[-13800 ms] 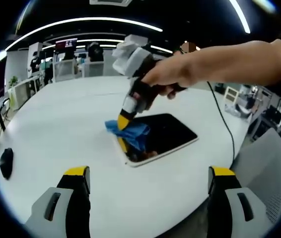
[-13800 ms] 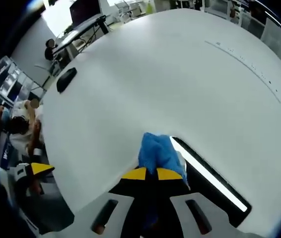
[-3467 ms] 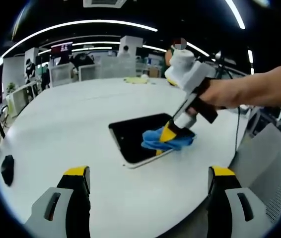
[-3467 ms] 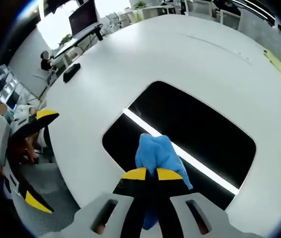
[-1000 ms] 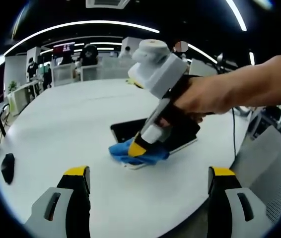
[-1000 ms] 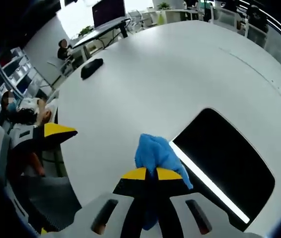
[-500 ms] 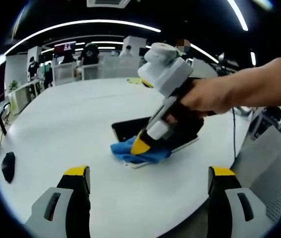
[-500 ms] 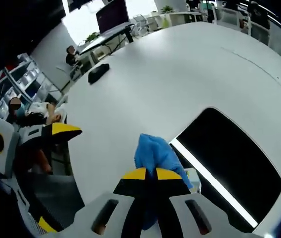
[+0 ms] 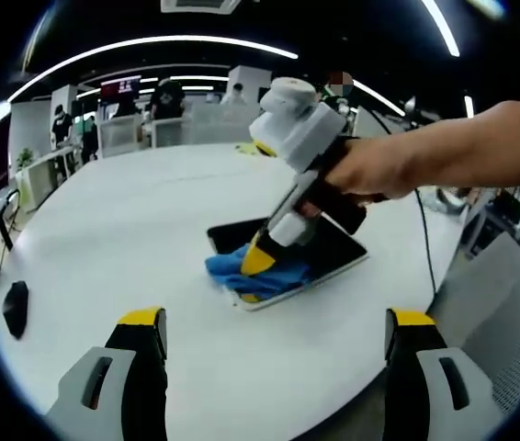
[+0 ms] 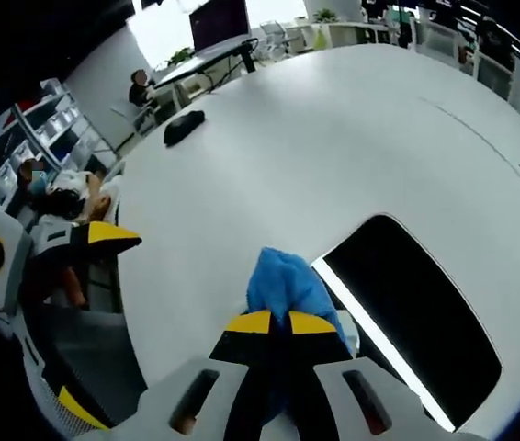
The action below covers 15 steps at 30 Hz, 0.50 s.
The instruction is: Wipe the mirror surface with the cleaning cloth until all visible marks leave the cleaned area.
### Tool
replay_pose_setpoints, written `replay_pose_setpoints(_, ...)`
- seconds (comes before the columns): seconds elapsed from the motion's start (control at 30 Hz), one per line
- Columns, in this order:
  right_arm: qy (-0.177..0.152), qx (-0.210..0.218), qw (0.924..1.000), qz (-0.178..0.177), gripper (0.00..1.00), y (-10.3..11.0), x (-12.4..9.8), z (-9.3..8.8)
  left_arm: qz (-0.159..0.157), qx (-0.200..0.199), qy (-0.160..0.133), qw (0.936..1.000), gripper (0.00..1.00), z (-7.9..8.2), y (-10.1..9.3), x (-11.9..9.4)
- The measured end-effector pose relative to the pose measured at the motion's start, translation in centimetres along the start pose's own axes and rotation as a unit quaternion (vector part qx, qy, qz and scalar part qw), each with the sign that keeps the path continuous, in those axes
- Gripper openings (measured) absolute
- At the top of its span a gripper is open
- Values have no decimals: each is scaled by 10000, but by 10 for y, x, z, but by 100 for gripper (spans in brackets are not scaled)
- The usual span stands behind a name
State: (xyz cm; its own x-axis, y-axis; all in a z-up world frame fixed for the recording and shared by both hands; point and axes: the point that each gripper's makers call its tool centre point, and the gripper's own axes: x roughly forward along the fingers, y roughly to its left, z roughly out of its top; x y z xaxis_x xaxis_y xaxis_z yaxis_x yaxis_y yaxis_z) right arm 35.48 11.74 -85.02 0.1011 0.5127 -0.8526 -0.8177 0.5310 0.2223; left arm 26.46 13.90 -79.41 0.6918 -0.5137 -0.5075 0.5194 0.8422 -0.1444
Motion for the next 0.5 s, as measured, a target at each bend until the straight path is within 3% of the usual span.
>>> replay_pose_setpoints(0.5, 85, -107, 9999, -35, 0, -16, 3, 12, 24, -29, 3, 10000, 99, 0, 1, 0)
